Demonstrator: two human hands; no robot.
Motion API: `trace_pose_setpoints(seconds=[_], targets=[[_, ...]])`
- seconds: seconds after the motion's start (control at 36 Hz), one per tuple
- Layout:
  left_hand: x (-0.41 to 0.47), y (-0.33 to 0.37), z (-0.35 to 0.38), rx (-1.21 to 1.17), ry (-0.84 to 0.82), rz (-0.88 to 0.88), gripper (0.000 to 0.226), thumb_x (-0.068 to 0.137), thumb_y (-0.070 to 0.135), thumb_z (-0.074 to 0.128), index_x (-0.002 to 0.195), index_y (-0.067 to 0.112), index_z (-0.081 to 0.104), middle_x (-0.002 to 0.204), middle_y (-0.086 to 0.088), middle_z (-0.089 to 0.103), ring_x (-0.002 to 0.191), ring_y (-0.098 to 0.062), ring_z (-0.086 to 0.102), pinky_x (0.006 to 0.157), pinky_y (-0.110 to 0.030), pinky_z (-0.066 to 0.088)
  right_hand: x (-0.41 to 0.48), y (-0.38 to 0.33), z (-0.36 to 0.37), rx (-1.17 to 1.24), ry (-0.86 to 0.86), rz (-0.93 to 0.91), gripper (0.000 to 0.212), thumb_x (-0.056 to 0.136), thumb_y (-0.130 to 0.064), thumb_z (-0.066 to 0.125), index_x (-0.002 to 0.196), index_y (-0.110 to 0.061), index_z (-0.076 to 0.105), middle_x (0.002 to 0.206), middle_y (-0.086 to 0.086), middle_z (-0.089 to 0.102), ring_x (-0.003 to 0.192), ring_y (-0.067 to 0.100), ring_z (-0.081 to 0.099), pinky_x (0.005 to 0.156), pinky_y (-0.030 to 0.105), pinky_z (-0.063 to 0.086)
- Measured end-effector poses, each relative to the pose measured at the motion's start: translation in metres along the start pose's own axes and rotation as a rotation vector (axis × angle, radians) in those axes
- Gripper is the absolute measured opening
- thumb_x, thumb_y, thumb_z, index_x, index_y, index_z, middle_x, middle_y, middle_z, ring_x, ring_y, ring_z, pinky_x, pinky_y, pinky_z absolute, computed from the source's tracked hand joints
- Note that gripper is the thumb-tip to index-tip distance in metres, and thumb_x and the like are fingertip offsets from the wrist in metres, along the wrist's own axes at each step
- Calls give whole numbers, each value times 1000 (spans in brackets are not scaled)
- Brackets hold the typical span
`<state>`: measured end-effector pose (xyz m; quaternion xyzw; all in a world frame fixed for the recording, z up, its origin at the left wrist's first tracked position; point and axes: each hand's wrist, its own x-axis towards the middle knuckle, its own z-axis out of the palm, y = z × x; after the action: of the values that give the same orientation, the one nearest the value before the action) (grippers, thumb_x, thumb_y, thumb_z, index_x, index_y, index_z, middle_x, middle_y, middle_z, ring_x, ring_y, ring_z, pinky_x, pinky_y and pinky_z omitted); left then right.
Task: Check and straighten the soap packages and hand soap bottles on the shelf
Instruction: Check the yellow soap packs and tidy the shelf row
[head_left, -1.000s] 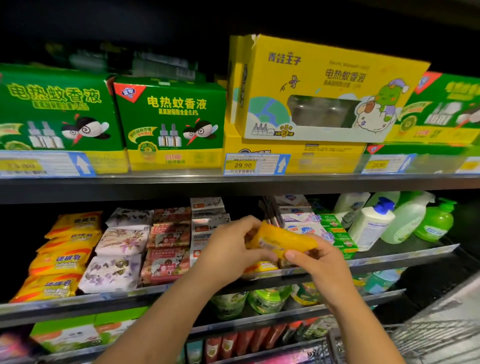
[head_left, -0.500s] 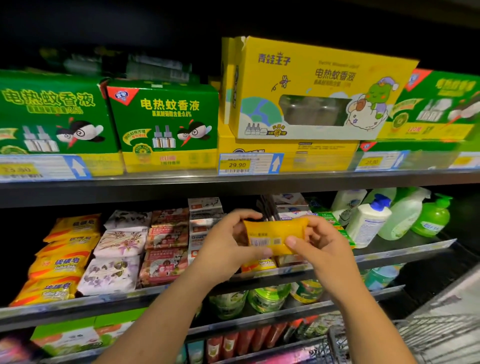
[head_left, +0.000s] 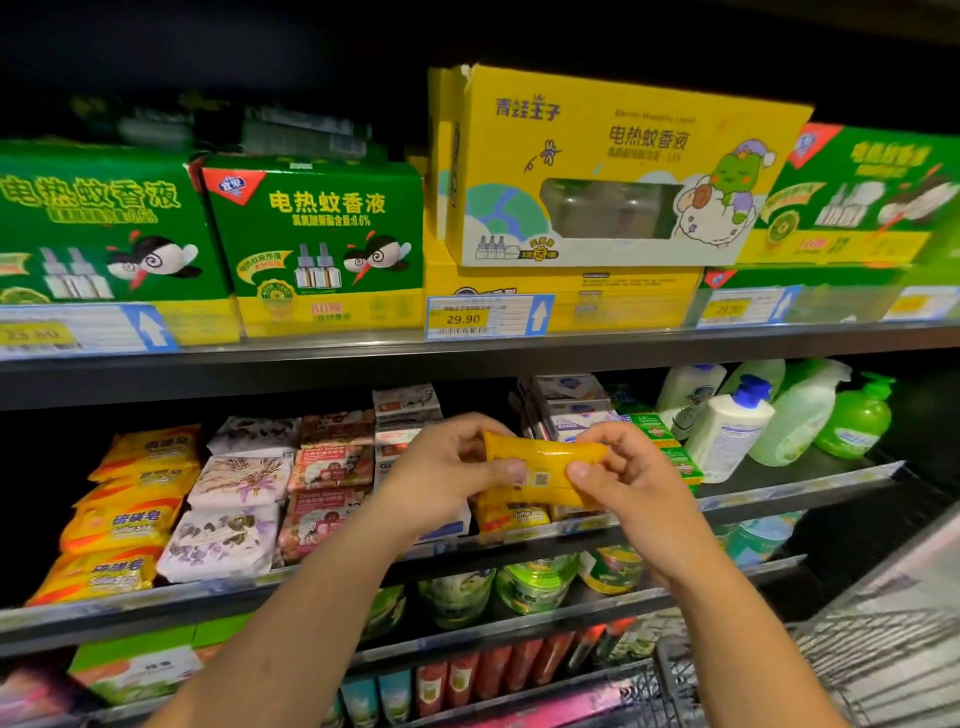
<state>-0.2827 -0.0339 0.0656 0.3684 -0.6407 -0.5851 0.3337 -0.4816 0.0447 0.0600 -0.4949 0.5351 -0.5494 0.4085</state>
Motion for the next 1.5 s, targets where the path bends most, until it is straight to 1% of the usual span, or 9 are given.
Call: trace_pose_setpoints(seconds=[0.14,0.28,0.5,0.64,0.78,0.94,1.06,1.19,1.5], targets=[[-1,-13,-5,144,57,370,32,76,1,80,88,31,75,101,10,72,99,-11,68,86,-33,56,-2,4,0,132,-55,25,34,76,-39,76,104,-21,70,126,0,67,108,20,66,81,34,55],[-4,-25,-2,248,52,528,38,75,-11,76,90,23,76,110,12,68,109,-4,63,87,-18,53,-1,11,10,362,-74,205,40,84,-18,68,122,-7,64,116,19,70,91,25,71,68,32,59],[-17,-12,-25,924,-126,326,81,81,57,72,149,44,29,151,21,34,135,1,31,110,-19,27,14,11,26,170,-128,134,41,74,-3,76,113,-10,67,94,14,75,84,25,70,72,30,57],[-18,-17,-49,1109,32,328,71,83,59,67,145,38,38,139,10,52,125,-14,46,101,-31,41,27,9,64,156,-144,93,54,78,13,71,121,-17,60,117,3,67,89,19,70,71,29,57],[-32,-23,-86,1112,173,226,65,85,64,60,142,41,38,128,11,53,116,-12,47,91,-31,43,44,13,95,-14,-178,87,28,96,-12,62,120,-26,61,118,-2,68,100,9,69,79,23,55],[-64,-41,-153,1046,432,98,59,83,54,70,135,32,53,124,8,61,115,-19,52,94,-33,40,56,17,139,-713,-266,-182,34,96,-32,62,130,-29,61,119,-8,64,94,0,59,77,3,39],[-84,-54,-204,1052,567,-1,56,79,48,77,128,29,59,123,3,63,113,-23,51,88,-34,40,56,11,184,-1031,-424,-172,43,98,-47,52,139,-34,51,107,-7,62,98,11,60,74,21,43],[-99,-77,-267,979,638,-195,58,78,44,79,130,26,58,124,-4,64,119,-28,49,95,-38,42,58,21,243,-1161,-502,-217,49,97,-56,45,143,-37,43,147,-4,48,132,22,47,107,35,42],[-91,-112,-317,1067,524,-287,54,89,44,67,139,38,47,141,3,51,137,-23,31,106,-44,26,64,44,295,-1081,-548,-154,69,99,-63,36,158,-30,18,167,-3,10,153,17,5,122,35,14]])
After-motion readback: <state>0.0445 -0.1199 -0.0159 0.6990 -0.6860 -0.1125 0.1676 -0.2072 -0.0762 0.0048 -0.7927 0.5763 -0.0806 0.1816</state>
